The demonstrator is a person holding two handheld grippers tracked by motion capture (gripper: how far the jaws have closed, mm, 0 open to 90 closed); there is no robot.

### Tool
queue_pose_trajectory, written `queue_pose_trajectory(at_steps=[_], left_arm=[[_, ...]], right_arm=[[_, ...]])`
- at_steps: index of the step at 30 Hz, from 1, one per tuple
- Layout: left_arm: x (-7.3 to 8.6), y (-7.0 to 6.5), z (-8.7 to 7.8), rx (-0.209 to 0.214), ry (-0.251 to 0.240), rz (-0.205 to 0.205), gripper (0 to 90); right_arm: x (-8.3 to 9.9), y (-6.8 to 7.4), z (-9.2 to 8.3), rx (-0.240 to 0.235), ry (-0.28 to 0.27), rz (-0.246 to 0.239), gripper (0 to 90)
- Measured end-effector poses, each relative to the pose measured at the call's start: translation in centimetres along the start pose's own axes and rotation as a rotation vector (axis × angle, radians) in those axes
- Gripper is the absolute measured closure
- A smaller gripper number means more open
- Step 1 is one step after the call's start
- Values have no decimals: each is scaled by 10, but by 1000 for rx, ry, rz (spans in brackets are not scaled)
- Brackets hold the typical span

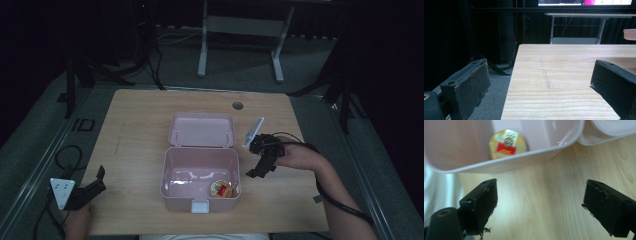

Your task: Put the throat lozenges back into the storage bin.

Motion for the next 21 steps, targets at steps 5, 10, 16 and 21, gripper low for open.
queue_pose_trajectory(at_steps=[5,10,16,21], left_arm=[[0,0,0,0,0,1,24],[0,0,0,-2,-1,1,25],[0,0,0,-2,-2,3,25],[0,0,0,-2,-3,3,25]], right_arm=[[17,-12,21,40,-121,45,116],[37,-24,46,100,-261,111,110],[67,-43,79,179,-335,242,109],[88,-55,92,239,-400,327,109]])
Point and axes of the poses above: each handheld gripper's, and its own axes: z roughly forward along the jaws, x roughly out of its underside, y roughly to its left, the point moved 3 cm from there along z, roughly forward along the jaws, and after that the axes turned 8 degrees about z, right-handed, at the moved point
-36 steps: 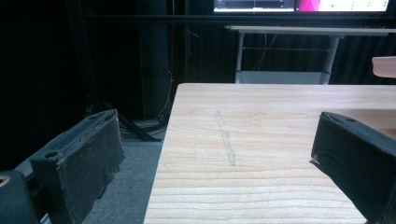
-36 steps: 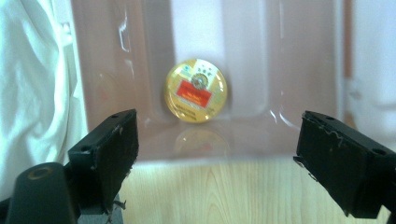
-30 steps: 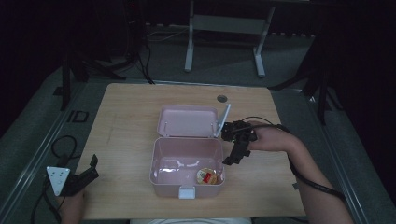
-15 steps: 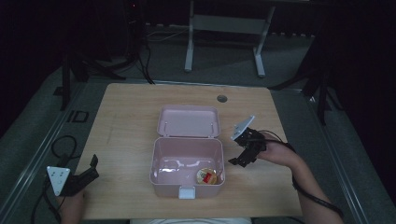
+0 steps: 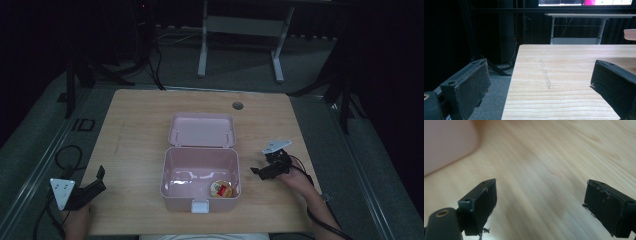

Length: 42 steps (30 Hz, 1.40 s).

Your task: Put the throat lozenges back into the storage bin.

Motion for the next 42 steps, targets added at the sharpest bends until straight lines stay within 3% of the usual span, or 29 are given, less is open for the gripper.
queue_pose_trajectory(at_steps=[4,5,9,15,17,18,20,23,27,31,37,42], left_arm=[[0,0,0,2,1,0,25],[0,0,0,2,1,0,25],[0,0,0,1,2,0,25],[0,-1,0,-1,3,2,25],[0,-1,0,-2,2,3,25],[0,-1,0,-3,2,3,24],[0,-1,0,-2,0,4,25],[0,-1,0,-2,0,2,24],[0,-1,0,-3,2,6,25],[0,-1,0,-3,3,7,25],[0,-1,0,-3,4,8,25],[0,-1,0,-2,2,7,24]], right_arm=[[12,-18,-6,127,-135,88,104],[15,-23,-9,179,-171,118,104],[28,-39,-19,273,-236,205,104],[50,-53,-29,364,-216,275,104],[56,-57,-32,420,-220,304,104],[58,-58,-33,422,-225,316,104],[64,-61,-38,506,-235,357,104],[70,-62,-44,536,-259,396,105],[75,-62,-46,574,-254,416,105],[79,-61,-51,602,-287,442,105],[82,-60,-53,574,-301,467,104],[84,-63,-54,577,-309,497,104]])
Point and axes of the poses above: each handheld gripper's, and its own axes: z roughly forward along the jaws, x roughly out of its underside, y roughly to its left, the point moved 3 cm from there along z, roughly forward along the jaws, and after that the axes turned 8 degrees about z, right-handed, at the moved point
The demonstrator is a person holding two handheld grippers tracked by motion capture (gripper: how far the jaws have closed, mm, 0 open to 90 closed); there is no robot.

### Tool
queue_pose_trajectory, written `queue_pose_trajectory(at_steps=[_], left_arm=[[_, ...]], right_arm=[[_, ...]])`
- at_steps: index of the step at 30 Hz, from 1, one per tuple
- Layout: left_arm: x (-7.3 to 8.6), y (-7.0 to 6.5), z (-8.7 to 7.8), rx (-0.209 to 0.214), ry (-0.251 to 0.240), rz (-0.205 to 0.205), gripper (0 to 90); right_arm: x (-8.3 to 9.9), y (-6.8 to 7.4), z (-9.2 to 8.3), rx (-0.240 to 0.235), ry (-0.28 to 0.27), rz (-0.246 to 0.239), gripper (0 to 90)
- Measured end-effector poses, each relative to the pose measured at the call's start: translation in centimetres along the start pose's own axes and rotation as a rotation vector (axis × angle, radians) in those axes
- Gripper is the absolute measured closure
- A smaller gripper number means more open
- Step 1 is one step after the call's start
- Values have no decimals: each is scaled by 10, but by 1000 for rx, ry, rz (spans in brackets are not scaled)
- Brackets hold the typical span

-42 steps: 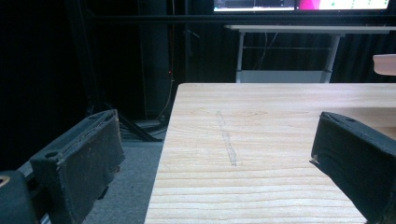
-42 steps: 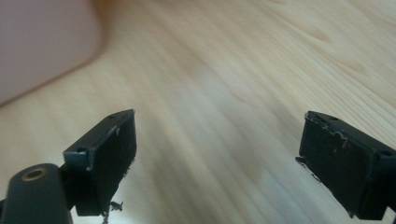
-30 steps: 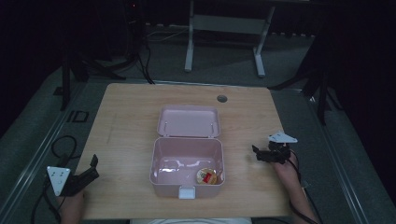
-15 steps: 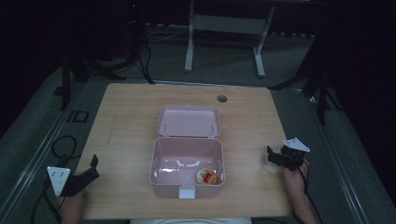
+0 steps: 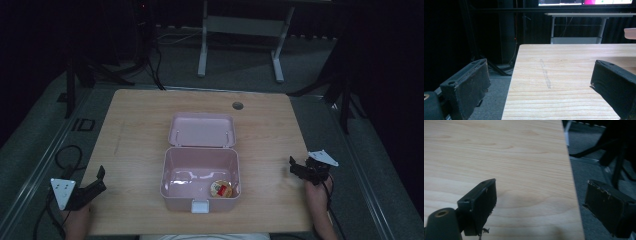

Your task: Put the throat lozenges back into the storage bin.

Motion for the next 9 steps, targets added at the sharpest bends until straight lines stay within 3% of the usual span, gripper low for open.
queue_pose_trajectory(at_steps=[5,9], left_arm=[[0,0,0,0,1,2,25],[0,0,0,0,1,1,25]], right_arm=[[0,-3,2,-10,8,19,105],[0,-1,3,-13,23,1,105]])
Point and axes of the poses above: each handheld gripper's, and its own axes: z roughly forward along the jaws, x roughly out of its underside, y roughly to its left, the point moved 3 cm from there along z, roughly forward along the jaws, and after that the axes turned 8 degrees about z, right-handed, at the moved point
